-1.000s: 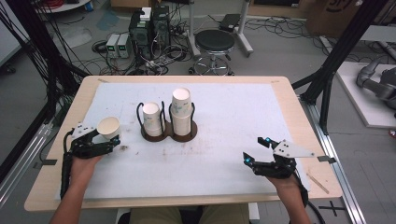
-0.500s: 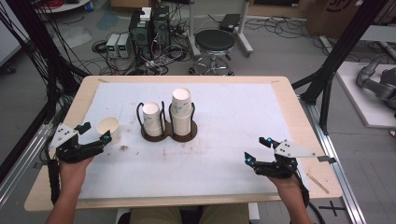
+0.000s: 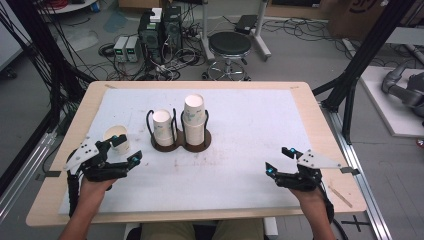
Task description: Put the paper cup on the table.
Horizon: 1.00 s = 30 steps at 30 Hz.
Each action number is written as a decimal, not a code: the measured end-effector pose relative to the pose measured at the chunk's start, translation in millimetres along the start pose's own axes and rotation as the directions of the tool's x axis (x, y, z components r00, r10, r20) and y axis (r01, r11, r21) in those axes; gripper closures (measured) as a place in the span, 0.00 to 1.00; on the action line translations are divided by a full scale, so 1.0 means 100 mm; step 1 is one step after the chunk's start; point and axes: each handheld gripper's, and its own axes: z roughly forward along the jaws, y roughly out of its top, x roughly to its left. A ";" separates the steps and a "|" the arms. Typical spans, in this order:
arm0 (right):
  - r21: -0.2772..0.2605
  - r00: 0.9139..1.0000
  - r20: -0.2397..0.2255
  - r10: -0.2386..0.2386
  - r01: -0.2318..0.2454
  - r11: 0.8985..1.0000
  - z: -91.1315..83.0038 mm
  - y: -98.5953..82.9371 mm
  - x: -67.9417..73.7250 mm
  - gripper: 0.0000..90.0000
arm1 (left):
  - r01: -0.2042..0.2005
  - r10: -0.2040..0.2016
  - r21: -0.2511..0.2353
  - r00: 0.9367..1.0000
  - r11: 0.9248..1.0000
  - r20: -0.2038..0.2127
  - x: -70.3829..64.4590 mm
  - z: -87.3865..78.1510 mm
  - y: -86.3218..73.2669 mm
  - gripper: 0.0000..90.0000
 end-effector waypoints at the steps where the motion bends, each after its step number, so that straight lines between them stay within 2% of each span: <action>1: -0.001 1.000 0.003 0.003 -0.003 1.000 0.00 0.00 0.00 0.23 | 0.000 0.000 0.005 1.000 1.000 0.005 -0.01 0.01 0.00 0.17; 8: -0.007 1.000 0.023 0.004 -0.004 1.000 -0.04 0.01 0.00 0.23 | 0.003 -0.003 0.020 1.000 1.000 0.026 -0.07 0.04 -0.05 0.18; 16: -0.007 1.000 0.028 0.004 -0.004 1.000 -0.06 0.01 0.03 0.23 | -0.012 0.011 0.027 1.000 1.000 0.024 -0.10 0.03 -0.07 0.18; 30: -0.003 1.000 0.026 -0.002 0.002 1.000 -0.06 0.01 0.04 0.23 | -0.010 0.010 0.020 1.000 1.000 0.008 -0.08 0.02 -0.07 0.19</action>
